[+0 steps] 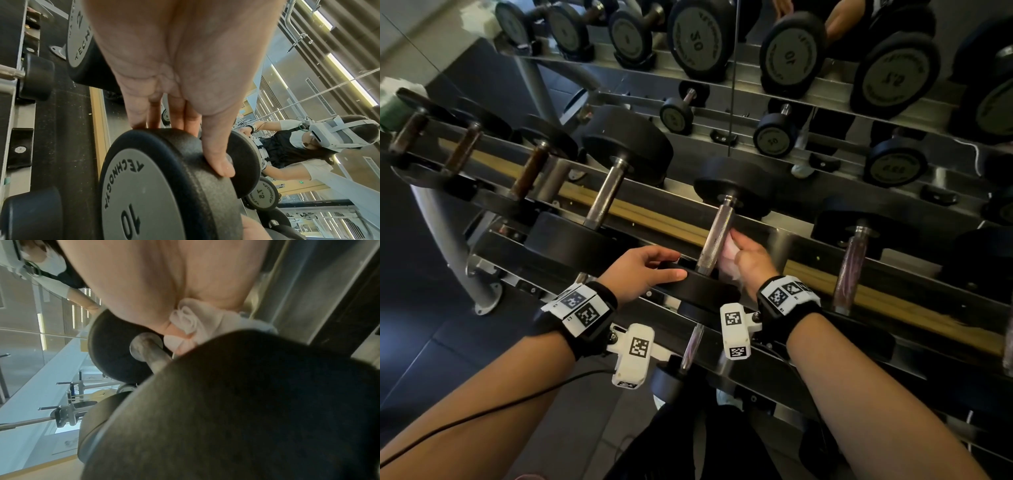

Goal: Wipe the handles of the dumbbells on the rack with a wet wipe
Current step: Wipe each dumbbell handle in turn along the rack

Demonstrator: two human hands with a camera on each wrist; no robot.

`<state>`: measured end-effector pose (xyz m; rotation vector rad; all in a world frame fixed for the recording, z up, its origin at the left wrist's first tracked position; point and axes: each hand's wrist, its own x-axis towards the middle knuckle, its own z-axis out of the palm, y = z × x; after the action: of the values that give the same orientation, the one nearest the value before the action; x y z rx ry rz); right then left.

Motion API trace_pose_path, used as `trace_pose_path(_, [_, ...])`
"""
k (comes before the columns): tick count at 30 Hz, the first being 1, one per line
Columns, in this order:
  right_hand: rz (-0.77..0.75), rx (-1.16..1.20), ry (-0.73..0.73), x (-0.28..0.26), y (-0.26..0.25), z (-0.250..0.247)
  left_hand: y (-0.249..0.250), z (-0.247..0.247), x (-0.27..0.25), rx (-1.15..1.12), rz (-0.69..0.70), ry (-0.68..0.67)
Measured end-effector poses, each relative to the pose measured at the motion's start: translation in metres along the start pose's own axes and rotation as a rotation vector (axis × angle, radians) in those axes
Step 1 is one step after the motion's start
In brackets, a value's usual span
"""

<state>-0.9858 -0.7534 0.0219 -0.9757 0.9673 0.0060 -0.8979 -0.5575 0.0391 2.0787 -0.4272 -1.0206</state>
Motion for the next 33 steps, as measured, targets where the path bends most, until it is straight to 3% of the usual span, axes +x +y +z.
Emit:
trace_pose_path(4, [-0.023,-0.045,-0.13,-0.003,0.012,0.001,0.0,0.001,-0.001,-0.017,0.005,-0.003])
trace_pose_path(7, [0.043,-0.099,-0.18,-0.005,0.013,-0.01,0.0,0.002,-0.003,-0.017,0.006,0.007])
trace_pose_path(9, [-0.002,-0.145,-0.16,-0.007,0.012,-0.017,0.001,0.003,-0.003,-0.01,0.01,0.008])
trace_pose_path(13, [0.007,0.003,-0.078,-0.011,0.006,-0.004,0.001,0.003,-0.003,-0.007,0.006,0.016])
trace_pose_path(18, [0.086,-0.132,-0.106,-0.009,-0.008,0.009,0.002,0.004,-0.003,-0.002,0.012,0.022])
trace_pose_path(28, [0.1,0.037,-0.112,-0.009,0.005,-0.018,-0.001,0.004,-0.003,-0.013,0.025,0.028])
trace_pose_path(33, [0.038,-0.142,-0.121,-0.015,-0.002,0.01,0.001,0.004,-0.004,-0.04,0.028,0.035])
